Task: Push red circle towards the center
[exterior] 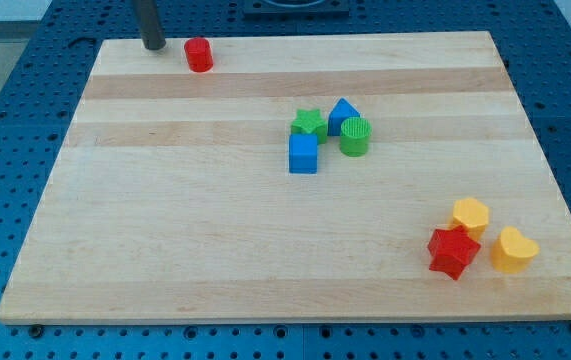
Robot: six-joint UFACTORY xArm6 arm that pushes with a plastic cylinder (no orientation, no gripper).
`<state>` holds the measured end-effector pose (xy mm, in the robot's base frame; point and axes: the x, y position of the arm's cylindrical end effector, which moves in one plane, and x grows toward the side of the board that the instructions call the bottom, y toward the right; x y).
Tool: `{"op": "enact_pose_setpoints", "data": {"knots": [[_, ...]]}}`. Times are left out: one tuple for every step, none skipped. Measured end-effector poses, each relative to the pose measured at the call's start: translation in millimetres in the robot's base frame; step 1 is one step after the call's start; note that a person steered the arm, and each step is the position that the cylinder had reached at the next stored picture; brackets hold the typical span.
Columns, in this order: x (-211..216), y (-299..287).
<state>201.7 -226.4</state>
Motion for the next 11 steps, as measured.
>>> {"op": "enact_pose_setpoints", "data": {"knots": [[12.2,-11.9],[27.7,-4.8],[32.9,49.5],[33.4,130.8],[34.3,206.2],[37.9,274.2],[37.8,294.0],[34.1,294.3],[47.4,321.4],[76.8,357.4],[94.3,376.2]]}}
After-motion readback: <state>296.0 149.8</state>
